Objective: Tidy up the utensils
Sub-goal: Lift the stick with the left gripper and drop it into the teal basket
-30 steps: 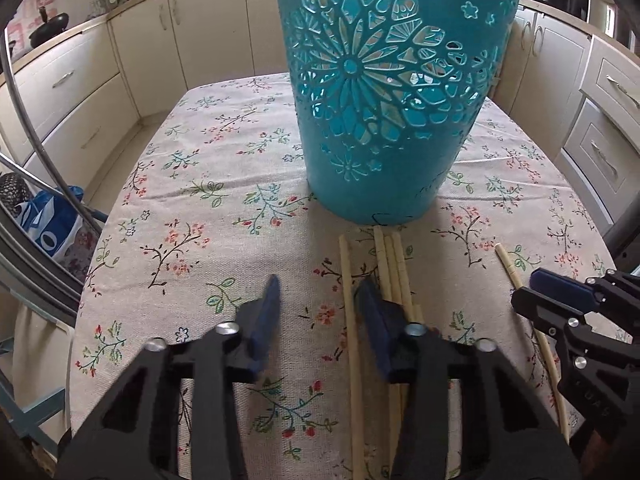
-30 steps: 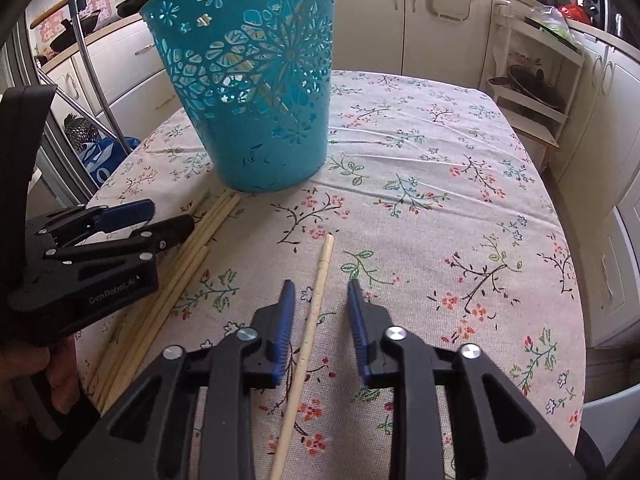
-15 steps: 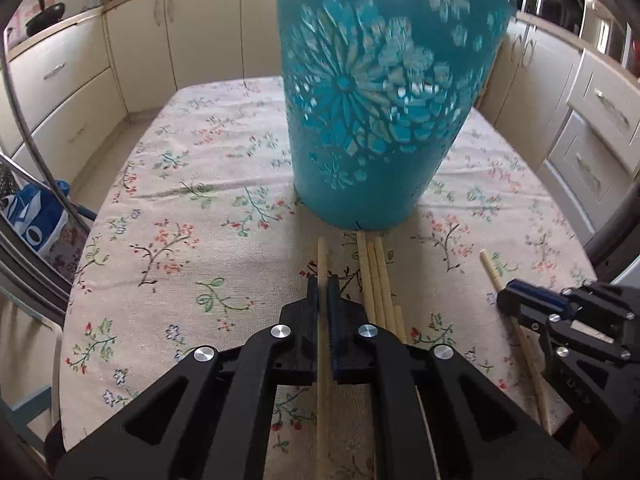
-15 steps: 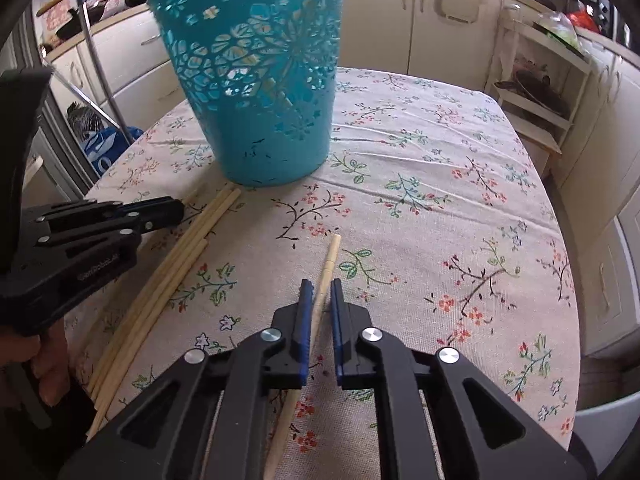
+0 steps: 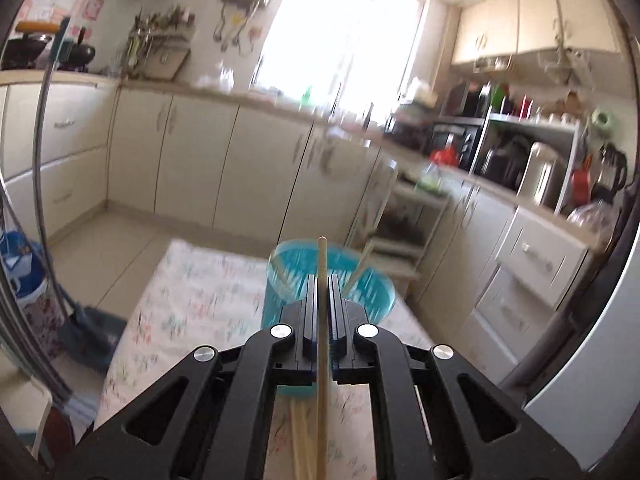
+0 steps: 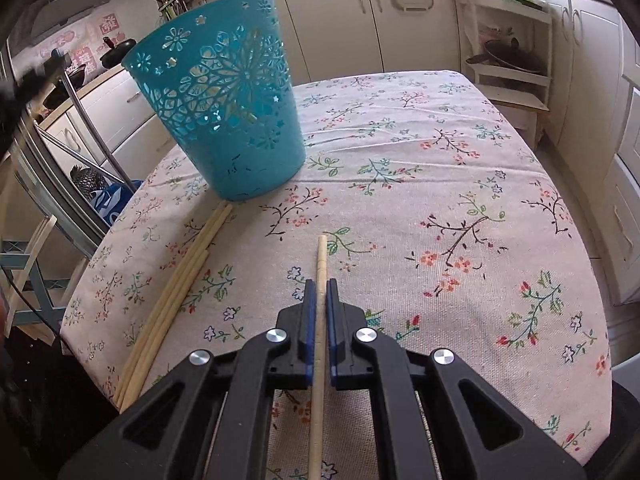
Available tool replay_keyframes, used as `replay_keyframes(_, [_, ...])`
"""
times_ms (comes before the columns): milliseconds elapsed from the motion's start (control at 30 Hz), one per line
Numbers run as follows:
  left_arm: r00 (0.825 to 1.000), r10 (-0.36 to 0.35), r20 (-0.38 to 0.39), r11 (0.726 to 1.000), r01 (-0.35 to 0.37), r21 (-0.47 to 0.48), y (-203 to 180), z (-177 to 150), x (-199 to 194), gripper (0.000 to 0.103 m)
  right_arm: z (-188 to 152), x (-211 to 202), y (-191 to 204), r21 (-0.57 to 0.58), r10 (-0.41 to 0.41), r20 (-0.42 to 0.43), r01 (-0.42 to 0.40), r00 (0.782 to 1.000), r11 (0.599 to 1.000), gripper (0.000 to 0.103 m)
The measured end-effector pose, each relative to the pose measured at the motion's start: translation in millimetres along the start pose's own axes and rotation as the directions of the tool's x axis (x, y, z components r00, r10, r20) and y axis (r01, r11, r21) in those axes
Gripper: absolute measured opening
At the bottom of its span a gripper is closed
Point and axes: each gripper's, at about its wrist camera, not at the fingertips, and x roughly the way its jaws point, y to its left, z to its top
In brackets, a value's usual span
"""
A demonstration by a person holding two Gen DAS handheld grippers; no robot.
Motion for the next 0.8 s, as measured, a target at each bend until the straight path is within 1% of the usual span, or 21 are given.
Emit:
replay_keyframes(67, [0.997,-0.015,0.071,1.000,0.015,0.005,-8.7,21.5,-3.6,0.004,-0.8,-0.7,0.0,-0.004,0.000,0.006,0.000,1.000,1.000,0.006])
replay_keyframes(133, [0.990,-0.023,0.138,1.000,0.022,0.009,-15.6,44.1,-3.0,0.004,-0.3,-0.5,-2.1,0.003,0.010,0.009,-0.010,1.000,1.000,0.006])
replay_keyframes(233, [0.978,-0.028,0.207,1.000,0.025,0.015,-24.2,70.5,5.9,0.004,-0.2,-0.8,-2.5,-0.001,0.014,0.013,-0.014,1.000,1.000,0.006])
replay_keyframes(300, [0.973,-0.019,0.231,1.000,0.015,0.022,-28.2,80.7,17.2,0.004,-0.7,-1.0,-3.4,-0.003,0.016,0.016,-0.016,1.000,1.000,0.006])
replay_keyframes(500, [0.974,0.026,0.227,0.995,-0.004,-0.097,-13.9,91.7,79.8,0.004,1.6,1.0,-6.4,0.006,0.029,0.017,-0.029,0.999,1.000,0.006])
replay_keyframes(567, [0.974,0.041,0.222,0.993,-0.014,-0.118,-8.4,91.0,96.5,0.004,2.3,1.6,-6.7,0.005,0.030,0.017,-0.031,0.999,1.000,0.006])
replay_keyframes(700, [0.983,0.057,0.172,0.993,-0.037,-0.116,-4.6,80.7,124.0,0.004,4.6,3.4,-8.1,0.007,0.036,0.013,-0.036,0.999,0.999,0.006])
replay_keyframes(800, [0.987,0.068,0.148,0.994,-0.053,-0.100,-4.6,70.9,130.7,0.004,6.2,4.8,-9.1,0.010,0.040,0.012,-0.040,0.999,0.999,0.006])
